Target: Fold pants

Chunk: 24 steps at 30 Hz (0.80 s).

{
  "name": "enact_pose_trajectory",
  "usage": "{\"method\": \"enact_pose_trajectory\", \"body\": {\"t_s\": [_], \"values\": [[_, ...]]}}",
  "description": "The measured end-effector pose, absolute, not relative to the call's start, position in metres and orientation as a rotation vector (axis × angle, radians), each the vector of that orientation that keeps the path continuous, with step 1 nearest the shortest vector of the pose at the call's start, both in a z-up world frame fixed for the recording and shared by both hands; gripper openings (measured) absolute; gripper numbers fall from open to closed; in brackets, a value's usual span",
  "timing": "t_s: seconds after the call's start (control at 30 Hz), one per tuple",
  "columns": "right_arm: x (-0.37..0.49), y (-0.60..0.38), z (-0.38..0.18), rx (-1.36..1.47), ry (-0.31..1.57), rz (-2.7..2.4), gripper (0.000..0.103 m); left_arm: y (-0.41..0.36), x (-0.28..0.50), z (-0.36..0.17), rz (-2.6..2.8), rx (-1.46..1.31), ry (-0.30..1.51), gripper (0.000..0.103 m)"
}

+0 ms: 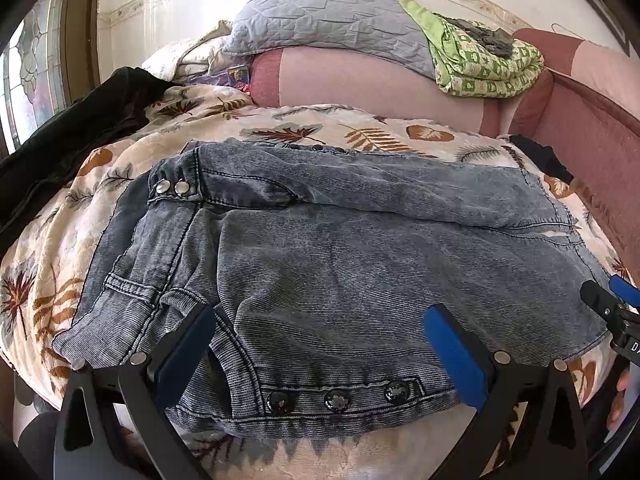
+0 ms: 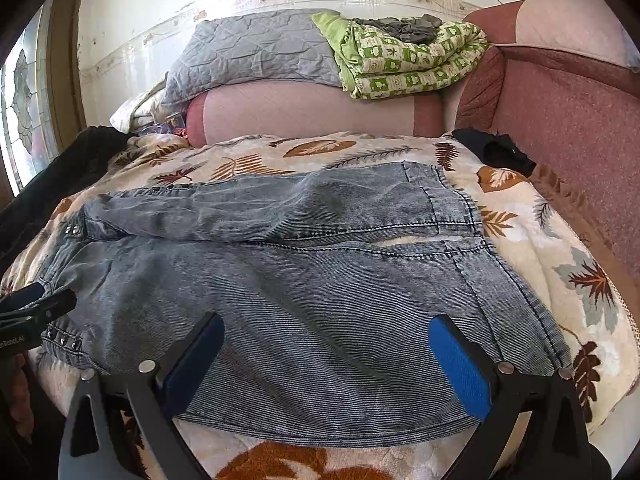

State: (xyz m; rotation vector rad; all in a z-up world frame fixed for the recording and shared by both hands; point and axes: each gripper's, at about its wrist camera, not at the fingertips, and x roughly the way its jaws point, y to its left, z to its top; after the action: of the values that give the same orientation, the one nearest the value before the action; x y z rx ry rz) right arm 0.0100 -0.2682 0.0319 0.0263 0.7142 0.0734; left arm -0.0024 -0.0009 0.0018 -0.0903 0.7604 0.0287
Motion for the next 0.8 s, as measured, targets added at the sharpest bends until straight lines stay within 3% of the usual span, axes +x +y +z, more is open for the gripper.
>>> {"method": "enact_pose_trajectory", "body": {"t_s": [0.8], "values": [[0.0099, -0.2679, 0.0316, 0.02, 0.712, 0.076, 0.103, -0.0002, -0.0034, 0.0016, 0.032, -0.077, 0.737, 0.103]]}}
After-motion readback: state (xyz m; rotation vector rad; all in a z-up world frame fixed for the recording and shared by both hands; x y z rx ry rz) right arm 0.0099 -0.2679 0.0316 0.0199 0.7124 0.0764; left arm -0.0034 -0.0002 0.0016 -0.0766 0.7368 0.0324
